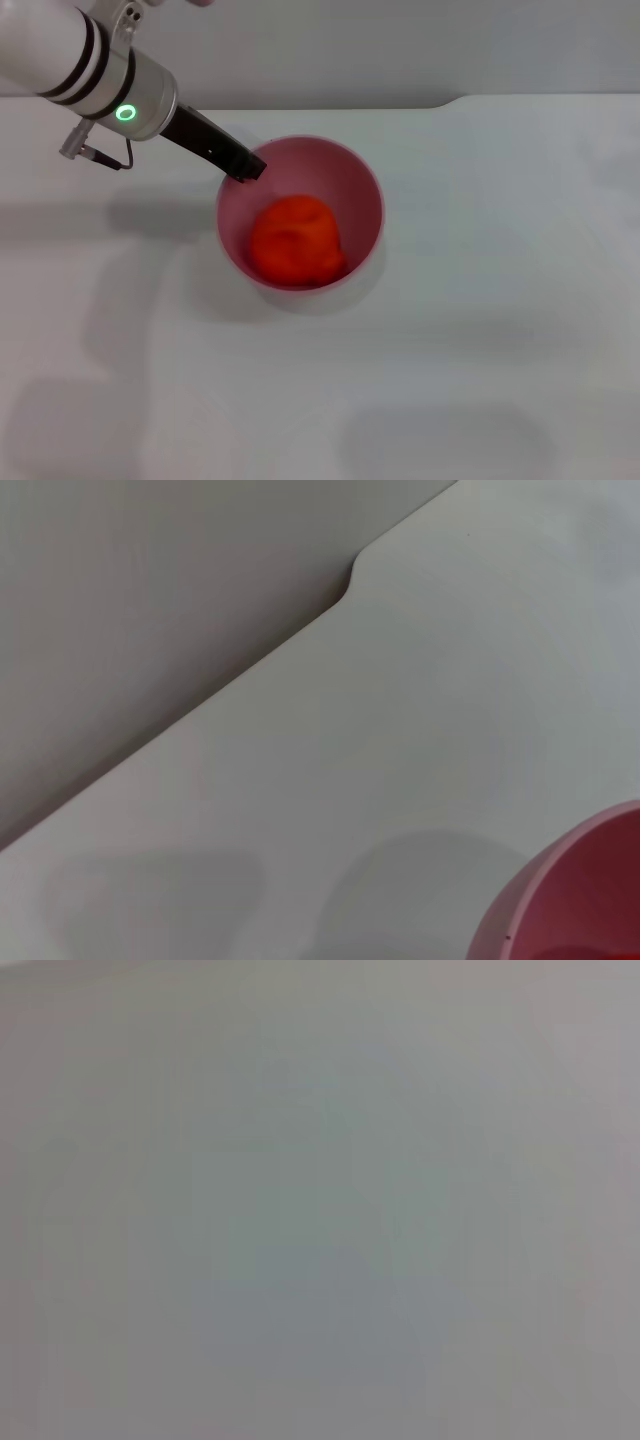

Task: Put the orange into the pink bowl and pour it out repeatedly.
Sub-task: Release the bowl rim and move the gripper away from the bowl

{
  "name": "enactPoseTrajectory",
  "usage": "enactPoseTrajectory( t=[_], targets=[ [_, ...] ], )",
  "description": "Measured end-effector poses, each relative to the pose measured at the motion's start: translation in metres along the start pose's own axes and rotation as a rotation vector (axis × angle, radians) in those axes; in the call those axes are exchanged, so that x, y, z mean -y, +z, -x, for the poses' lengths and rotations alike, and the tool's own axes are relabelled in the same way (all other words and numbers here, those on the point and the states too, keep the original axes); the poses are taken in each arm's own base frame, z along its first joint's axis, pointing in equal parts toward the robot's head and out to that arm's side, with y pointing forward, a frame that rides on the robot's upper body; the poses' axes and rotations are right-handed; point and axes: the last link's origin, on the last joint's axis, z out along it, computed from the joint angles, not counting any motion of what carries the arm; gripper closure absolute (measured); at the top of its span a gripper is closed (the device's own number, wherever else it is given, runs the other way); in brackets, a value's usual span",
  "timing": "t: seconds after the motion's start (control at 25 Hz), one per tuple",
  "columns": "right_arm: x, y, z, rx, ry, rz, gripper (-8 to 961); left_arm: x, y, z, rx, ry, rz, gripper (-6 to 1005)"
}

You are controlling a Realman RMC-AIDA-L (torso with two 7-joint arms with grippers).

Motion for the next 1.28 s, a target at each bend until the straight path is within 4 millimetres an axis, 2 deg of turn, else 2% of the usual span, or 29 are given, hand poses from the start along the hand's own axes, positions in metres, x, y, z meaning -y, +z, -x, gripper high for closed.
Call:
enactPoseTrajectory(
  t=[0.16,0.48,0.76,1.28],
  targets=[
    [0.024,-0.031,-0.010,0.036,-0.024,-0.221,314,-0.001,0.002,0.002,0.003,-0.014,0.005,955],
    [0.035,-0.055,-0.019,0.004,-0.079,-0.306,314,-0.003,0.003,0.004,0.020,-0.035,0.017,955],
    [0.038,-0.061,-0.025,-0.026,-0.105,-0.325,313,-0.009,-0.003,0.016,0.121,-0.048,0.066,955],
    [0.034,-0.055,-0.029,-0.031,-0.090,-0.310,313,-0.003,-0.001,0.037,0.226,-0.047,0.023,956]
  ],
)
